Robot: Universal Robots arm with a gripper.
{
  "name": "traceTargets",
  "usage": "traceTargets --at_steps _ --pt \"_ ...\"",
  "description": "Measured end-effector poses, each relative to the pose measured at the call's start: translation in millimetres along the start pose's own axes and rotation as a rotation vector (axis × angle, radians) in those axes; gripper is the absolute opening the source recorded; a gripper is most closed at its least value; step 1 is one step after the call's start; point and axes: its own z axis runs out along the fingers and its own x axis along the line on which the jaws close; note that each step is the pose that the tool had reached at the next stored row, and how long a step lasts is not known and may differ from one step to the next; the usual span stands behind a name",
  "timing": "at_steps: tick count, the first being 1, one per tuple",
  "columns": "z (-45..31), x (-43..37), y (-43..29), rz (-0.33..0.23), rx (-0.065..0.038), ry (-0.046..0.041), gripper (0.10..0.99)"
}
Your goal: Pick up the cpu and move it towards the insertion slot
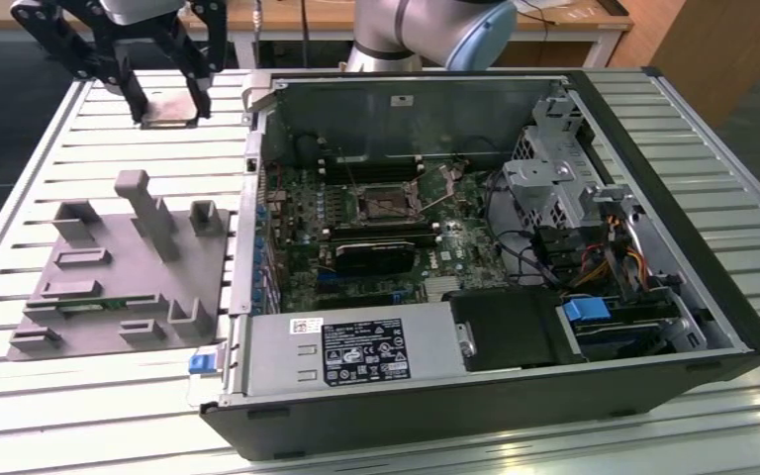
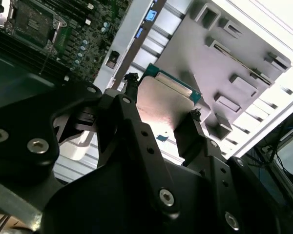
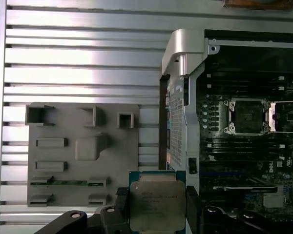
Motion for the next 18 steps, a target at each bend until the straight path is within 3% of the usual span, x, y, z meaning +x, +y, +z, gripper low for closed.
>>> traceTargets --at_steps 18 --pt "2.9 -58.8 0.1 0.0 0.0 0.0019 0.541"
